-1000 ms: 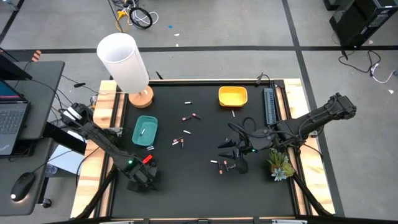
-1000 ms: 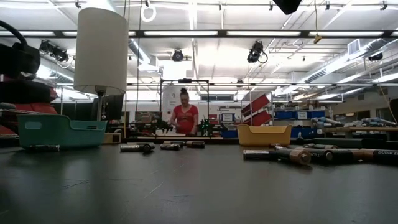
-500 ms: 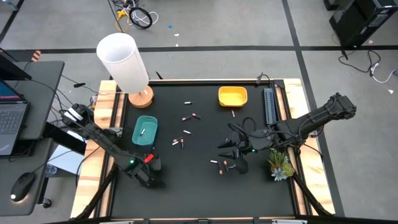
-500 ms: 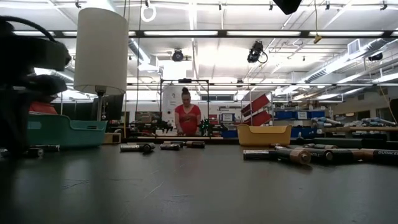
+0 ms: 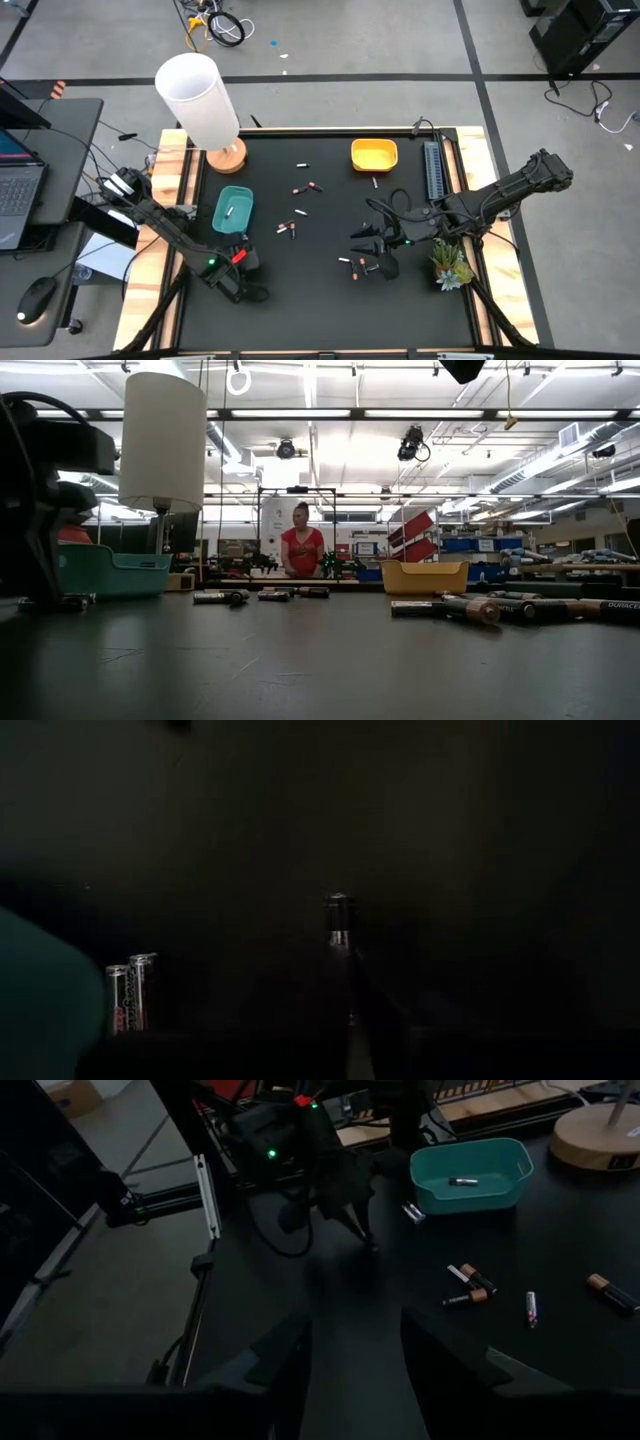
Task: Sort batteries
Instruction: Put the silver battery into the green bin
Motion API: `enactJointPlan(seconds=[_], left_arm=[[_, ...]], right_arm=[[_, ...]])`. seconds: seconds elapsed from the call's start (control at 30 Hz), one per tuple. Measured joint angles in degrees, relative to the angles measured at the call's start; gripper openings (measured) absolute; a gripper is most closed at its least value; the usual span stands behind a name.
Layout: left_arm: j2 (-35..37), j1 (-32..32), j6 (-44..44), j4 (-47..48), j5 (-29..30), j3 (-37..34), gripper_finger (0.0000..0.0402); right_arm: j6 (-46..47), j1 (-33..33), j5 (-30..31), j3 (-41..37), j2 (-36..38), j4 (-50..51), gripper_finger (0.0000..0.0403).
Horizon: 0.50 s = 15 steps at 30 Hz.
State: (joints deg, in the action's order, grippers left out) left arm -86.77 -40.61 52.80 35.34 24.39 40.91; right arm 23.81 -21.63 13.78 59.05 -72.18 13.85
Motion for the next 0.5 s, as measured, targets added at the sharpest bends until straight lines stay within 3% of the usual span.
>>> enactJointPlan(seconds=[0.23,0.5], left_arm=[[0.04,-2.47,2.77,0.15,2.85,0.01,0.0068],[0.12,-5.21,4.61,0.06,7.81,0.09,0.0073]], right_arm=[[0.04,0.02,0.0,0.0,0.0,0.0,0.0164],[0.07,0.02,-0.02,0.0,0.0,0.0,0.0164]])
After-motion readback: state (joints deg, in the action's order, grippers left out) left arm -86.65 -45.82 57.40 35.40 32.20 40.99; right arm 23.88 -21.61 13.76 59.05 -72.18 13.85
